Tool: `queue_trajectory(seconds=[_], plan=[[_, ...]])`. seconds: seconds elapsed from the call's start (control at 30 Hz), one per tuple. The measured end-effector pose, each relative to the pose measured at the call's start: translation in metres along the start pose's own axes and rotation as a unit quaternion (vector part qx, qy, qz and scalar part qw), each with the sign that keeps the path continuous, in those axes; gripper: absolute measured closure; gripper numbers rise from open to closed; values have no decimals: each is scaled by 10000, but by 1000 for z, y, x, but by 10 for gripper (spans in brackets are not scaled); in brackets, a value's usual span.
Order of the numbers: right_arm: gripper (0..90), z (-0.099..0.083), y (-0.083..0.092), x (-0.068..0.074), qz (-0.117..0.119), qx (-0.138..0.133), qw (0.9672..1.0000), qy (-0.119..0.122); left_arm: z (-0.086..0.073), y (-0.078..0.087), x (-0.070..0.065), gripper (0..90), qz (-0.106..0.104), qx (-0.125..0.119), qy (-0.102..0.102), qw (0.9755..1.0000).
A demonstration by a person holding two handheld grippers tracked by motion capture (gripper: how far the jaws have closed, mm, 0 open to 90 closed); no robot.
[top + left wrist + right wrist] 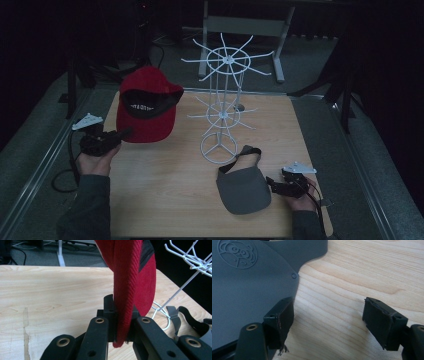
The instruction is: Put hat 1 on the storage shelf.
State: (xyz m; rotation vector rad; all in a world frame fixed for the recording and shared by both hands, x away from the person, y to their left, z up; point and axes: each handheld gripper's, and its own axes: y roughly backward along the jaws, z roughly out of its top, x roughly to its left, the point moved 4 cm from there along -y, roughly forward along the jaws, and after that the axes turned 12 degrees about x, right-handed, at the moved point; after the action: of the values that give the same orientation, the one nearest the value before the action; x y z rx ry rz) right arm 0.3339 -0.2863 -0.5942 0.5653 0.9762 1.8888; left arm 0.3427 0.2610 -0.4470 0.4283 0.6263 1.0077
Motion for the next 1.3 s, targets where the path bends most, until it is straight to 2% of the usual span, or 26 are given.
queue_trajectory(seconds=[0.47,1.3], plan=[[250,0,0,0,-5,-3,10000,12,17,5,-5,859,66,-162,-79,9998],[250,0,0,0,-5,-3,10000,11,50,5,-18,858,-67,-447,-73,9990]])
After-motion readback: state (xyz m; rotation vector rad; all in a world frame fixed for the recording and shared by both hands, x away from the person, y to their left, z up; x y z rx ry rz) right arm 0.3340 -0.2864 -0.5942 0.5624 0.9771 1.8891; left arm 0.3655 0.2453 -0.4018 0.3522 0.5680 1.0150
